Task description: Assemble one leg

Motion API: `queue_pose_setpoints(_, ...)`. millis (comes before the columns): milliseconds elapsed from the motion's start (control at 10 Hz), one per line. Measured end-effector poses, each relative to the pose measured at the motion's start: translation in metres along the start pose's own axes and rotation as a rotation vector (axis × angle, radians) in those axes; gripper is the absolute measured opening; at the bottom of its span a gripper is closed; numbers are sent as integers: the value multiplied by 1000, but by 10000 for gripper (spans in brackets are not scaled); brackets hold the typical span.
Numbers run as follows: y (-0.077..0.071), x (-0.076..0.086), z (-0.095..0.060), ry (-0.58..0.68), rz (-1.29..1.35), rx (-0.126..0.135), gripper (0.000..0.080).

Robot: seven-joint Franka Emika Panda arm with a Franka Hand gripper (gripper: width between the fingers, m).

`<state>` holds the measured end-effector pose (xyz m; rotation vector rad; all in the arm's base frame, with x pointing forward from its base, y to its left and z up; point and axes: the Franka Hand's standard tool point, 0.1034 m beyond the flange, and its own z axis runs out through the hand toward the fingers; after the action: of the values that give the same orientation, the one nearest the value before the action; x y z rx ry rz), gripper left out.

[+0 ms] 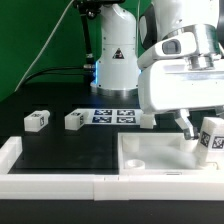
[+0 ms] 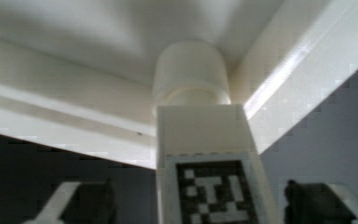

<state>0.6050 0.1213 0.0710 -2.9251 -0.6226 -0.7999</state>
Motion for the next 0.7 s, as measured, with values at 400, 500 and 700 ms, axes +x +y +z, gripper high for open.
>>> queue_pose_setpoints(400,0,1,-1,1,0,0,647)
queue_pose_setpoints(500,-1,5,-7,2,-5,0,649)
queue_pose_setpoints(700,2,13,-20,-2,-11,-3,649)
